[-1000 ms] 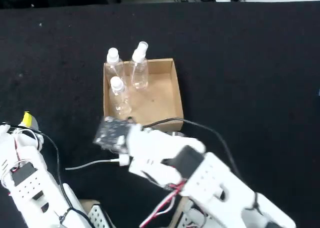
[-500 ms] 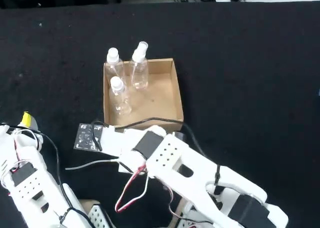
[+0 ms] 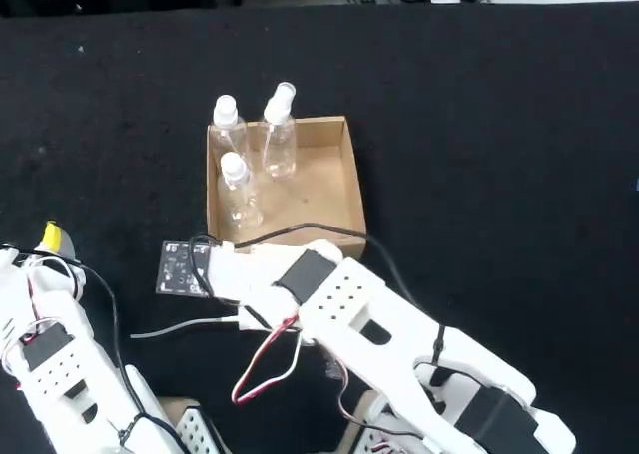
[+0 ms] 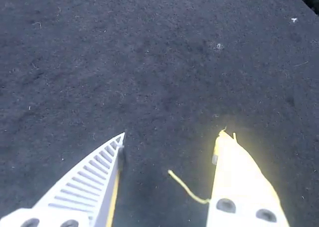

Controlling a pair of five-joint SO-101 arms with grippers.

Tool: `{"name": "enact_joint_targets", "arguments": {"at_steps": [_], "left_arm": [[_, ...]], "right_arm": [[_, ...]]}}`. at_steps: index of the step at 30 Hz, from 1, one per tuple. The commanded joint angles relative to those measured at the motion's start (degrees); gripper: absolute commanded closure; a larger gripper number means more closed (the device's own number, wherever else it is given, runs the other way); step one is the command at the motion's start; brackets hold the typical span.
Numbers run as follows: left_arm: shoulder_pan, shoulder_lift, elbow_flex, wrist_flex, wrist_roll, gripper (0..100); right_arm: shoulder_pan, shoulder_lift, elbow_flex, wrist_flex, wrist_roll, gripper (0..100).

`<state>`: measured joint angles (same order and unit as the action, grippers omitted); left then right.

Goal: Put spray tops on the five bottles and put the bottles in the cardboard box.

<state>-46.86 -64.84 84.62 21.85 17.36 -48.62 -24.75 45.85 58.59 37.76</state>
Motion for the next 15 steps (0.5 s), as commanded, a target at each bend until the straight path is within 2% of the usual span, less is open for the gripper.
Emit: {"name": "enact_joint_targets", "arguments": {"at_steps": [1,9,15], "left_arm": [[-0.5,-0.6,-1.0,-1.2,0.1,75],[-0.5,-0.6,-1.0,-1.2,0.1,75],[-0.5,-0.6,-1.0,-1.2,0.1,75]], "right_arm": [[1.7,0.2,1.5,-2.8,0.5,81.1],[1.8,0.2,6.3,-6.7,0.5,81.1],[1.6,-0.3,8.4,-5.2,0.1,81.1]]}}
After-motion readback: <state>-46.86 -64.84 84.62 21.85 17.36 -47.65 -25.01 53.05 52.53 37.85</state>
